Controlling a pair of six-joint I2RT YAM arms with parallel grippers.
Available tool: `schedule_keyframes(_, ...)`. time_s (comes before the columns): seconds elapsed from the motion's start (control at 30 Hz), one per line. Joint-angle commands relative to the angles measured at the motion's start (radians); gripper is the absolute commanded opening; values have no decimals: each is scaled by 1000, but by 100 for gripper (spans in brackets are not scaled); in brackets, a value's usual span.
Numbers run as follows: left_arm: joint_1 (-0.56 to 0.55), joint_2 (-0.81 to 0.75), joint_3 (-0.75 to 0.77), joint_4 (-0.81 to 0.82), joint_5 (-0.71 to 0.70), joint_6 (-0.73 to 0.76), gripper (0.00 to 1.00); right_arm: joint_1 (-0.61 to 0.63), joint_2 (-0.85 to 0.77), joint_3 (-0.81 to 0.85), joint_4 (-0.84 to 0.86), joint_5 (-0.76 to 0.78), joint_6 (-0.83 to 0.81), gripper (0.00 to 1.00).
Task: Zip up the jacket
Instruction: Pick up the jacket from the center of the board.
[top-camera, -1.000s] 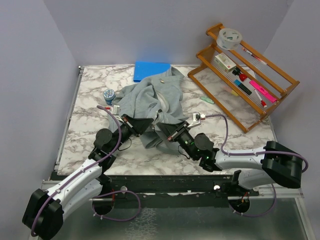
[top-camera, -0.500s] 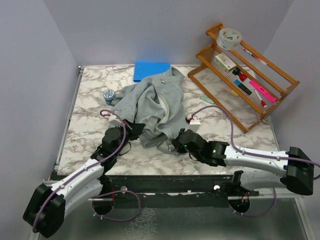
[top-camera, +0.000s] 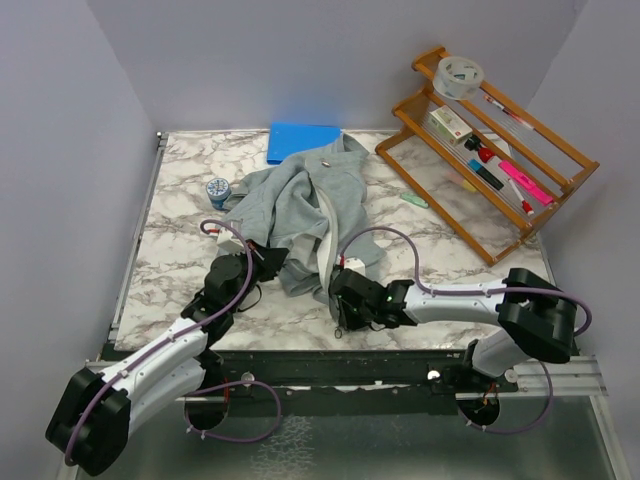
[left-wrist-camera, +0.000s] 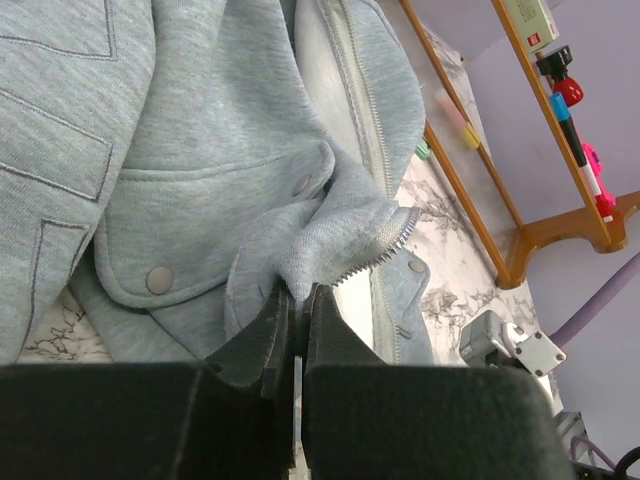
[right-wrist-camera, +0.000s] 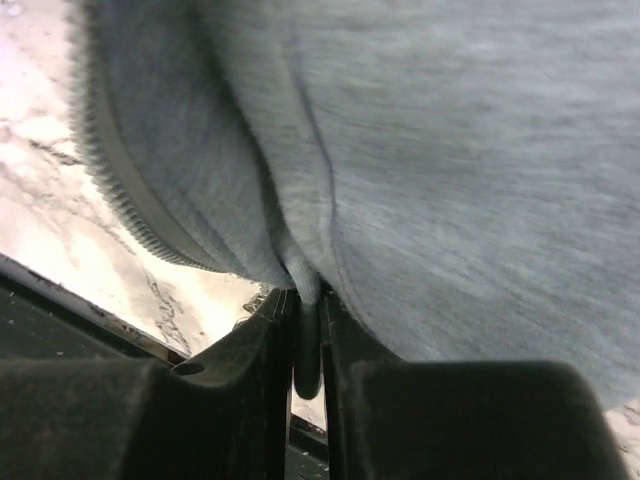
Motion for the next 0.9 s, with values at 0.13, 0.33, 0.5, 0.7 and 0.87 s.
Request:
schedule_keyframes(0.13,4,-34,-10,-27,-10,8,0,1,32,26,-40,-53,-33,38)
schedule_keyframes(0.33,3,-38,-8,-30,-7,6,0,1,21,64,-70,-37,-40,46)
schedule_keyframes(0.5,3,-47,-8,-36,-9,6,0,1,15,127,-108,-36,-73,48)
schedule_keyframes(0.7,3,-52,-8,-43,-18,4,0,1,9,168,-137,-55,-88,61)
schedule_keyframes(0.87,4,-60,-10,-49,-25,4,0,1,44,168,-131,-53,-67,65)
